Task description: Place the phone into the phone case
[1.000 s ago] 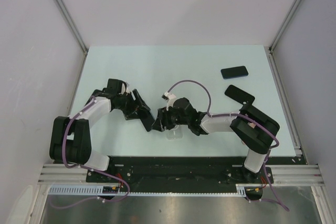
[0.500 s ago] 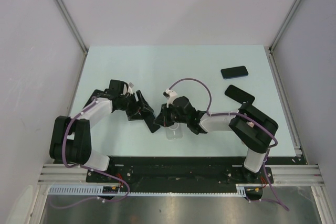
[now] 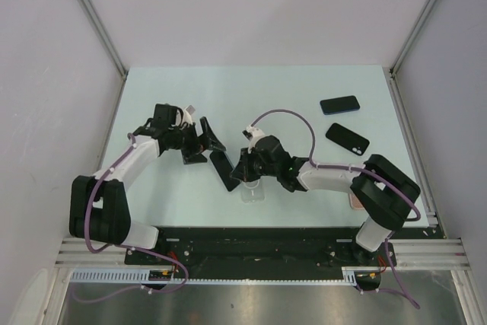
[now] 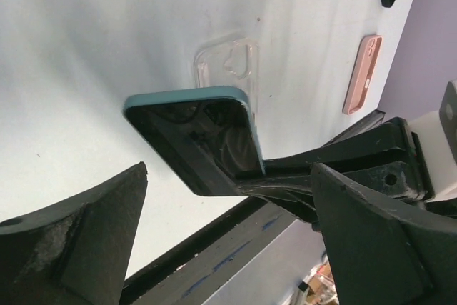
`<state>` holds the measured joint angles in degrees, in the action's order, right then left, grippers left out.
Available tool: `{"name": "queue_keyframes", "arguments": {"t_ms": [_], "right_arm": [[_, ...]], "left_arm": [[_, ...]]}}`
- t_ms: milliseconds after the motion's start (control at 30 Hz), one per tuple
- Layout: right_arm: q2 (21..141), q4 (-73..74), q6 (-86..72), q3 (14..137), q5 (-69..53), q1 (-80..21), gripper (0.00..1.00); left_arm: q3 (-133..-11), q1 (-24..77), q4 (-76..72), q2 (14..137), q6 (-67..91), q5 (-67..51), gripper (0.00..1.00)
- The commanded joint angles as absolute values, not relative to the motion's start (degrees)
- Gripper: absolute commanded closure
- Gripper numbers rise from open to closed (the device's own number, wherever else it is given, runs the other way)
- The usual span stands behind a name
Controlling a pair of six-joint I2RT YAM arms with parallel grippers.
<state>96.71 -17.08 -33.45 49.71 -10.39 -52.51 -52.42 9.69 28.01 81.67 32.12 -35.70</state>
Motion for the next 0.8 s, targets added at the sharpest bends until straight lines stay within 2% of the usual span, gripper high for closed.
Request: {"name": "queue_keyframes", "arguments": {"t_ms": [0,100,133,200,233,300,567,767], "right_arm": [[88.78,-14.52,-34.45,51.59,-11.43,-51.07,1.00],[84.22,-8.80,-34.98,50.89,-10.46,-49.84,1.00],[82.81,-6.53,-35.24,49.76,-9.68,-49.22,1.00],[78.60,-4.58,-35.68,48.17,-8.36,-48.61,1.00],[77.18,-3.00,-36.55,47.21,-6.87,-47.99,1.00],[72.98,-1.76,-37.52,44.22,-4.41,-47.64,1.00],[70.05,-2.55,-41.92,38.32,-4.04,-46.32,1.00],[70.57,-5.80,-44.65,34.98,-3.96,-46.05,1.00]], "left_arm": [[-57.29,10.02,31.81,78.75,27.16,-34.37,0.03],[-58.27,10.02,32.43,79.28,26.98,-32.17,0.23],[-58.18,10.02,32.00,79.54,27.42,-31.91,0.39],[-56.96,10.02,29.90,79.63,27.95,-31.99,0.53],[-56.34,10.02,28.93,79.72,28.21,-32.51,0.75],[-54.94,10.11,27.86,80.06,28.56,-31.65,1.00],[-50.63,13.35,23.91,85.34,33.04,-27.60,1.00],[-47.37,16.61,17.84,89.47,37.18,-30.41,1.00]]}}
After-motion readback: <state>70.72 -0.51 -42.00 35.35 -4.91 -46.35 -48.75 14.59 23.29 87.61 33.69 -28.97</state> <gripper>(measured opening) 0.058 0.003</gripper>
